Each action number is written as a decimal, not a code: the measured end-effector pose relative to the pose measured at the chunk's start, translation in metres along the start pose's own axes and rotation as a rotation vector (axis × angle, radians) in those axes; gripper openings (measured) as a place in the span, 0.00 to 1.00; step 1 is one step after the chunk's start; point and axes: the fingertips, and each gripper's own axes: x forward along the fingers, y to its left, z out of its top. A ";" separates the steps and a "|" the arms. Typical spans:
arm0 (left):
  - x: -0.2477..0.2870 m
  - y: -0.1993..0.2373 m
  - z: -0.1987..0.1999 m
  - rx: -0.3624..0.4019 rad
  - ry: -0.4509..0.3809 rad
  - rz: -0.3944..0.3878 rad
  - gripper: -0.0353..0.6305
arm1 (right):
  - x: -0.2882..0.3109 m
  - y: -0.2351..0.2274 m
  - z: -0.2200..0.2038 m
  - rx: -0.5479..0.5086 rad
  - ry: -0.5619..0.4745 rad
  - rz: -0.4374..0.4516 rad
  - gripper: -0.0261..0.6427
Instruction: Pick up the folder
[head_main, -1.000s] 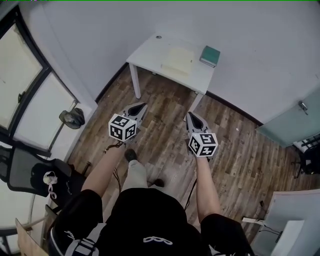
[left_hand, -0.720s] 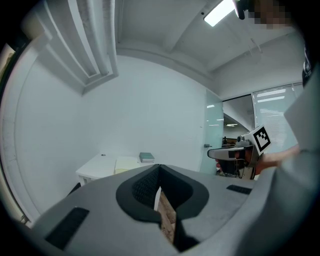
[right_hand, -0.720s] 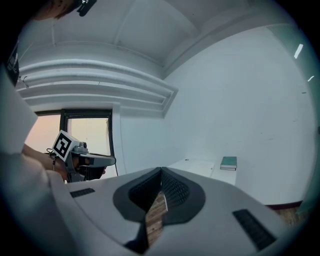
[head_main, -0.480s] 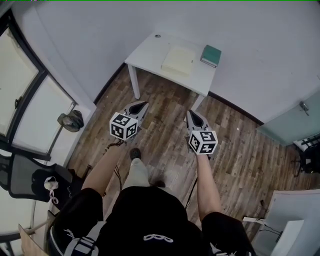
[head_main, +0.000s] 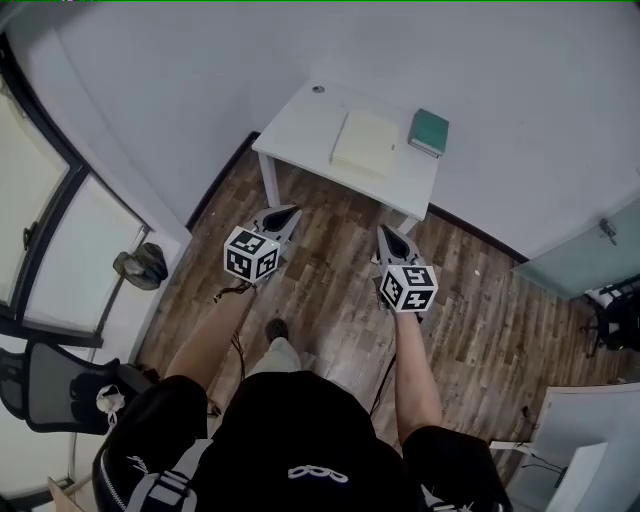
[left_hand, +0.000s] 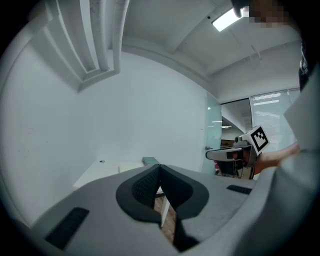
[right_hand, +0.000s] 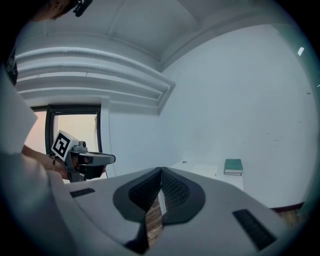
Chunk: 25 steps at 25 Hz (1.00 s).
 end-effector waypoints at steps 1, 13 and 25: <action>0.001 0.010 0.003 0.001 -0.004 -0.004 0.09 | 0.008 0.002 0.003 -0.002 0.002 -0.007 0.07; 0.009 0.099 0.016 -0.009 -0.035 -0.041 0.09 | 0.091 0.026 0.024 -0.031 0.019 -0.060 0.07; 0.017 0.137 0.009 0.003 -0.013 -0.085 0.09 | 0.129 0.041 0.017 -0.038 0.033 -0.069 0.07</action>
